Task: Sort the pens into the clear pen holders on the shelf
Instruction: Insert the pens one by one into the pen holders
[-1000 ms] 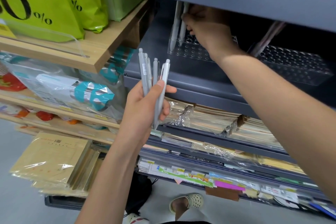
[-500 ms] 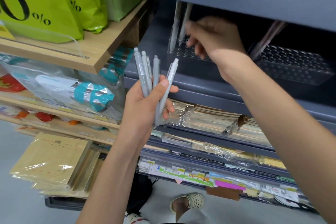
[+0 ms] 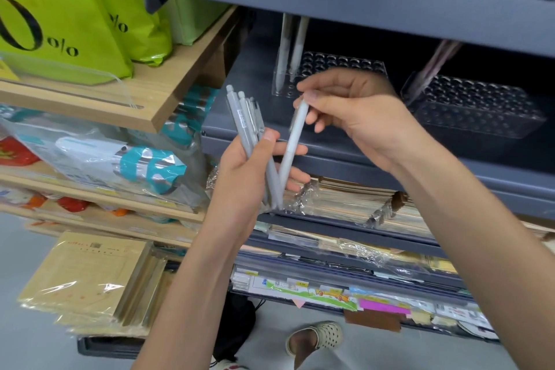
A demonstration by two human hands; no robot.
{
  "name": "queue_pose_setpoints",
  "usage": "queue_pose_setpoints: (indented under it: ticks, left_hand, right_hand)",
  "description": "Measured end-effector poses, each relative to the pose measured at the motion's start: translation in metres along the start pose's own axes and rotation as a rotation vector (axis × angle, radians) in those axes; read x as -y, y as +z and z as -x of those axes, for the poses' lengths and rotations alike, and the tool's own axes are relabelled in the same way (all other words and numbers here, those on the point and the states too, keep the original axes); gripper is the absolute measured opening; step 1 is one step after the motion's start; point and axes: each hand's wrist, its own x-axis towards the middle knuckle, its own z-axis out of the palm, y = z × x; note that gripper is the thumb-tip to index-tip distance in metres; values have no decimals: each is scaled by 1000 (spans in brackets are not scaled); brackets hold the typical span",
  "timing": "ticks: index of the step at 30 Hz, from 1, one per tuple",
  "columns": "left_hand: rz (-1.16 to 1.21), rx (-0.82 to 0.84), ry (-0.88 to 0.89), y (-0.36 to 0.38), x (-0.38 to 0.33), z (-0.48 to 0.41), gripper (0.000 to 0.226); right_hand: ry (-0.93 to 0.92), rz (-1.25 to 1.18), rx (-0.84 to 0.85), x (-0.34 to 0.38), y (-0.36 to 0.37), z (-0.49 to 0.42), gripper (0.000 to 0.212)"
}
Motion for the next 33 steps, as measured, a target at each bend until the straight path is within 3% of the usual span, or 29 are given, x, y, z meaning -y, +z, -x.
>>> queue_pose_setpoints:
  ticks: [4,8,12,18,27,29,33]
  left_hand:
    - [31,-7,-14,0,1,0,17]
    - [90,-5,-41,-4,0,-3,18]
    - [51,49,-54,-3,1,-1,20]
    - [-75,52,12,0,7,-1,17]
    - [-103,18,66,-2,4,-4,16]
    - [-84,26,59,-2,3,-4,17]
    - [-75,29,29,-8,2,-1,22]
  right_hand:
    - [35,58,52,-3,3,1,12]
    - [-62,-17,-8,3,-2,-3,15]
    - [-119,-101,-58,4,0,-7,18]
    - [-64,-143,-49,-3,9,-3,27]
    - [-8,124,-24,-4,9,0,10]
    - [-48,89,-91,-1,7,-3,11]
    - [-173,-33,-384,8,-6,-19,12]
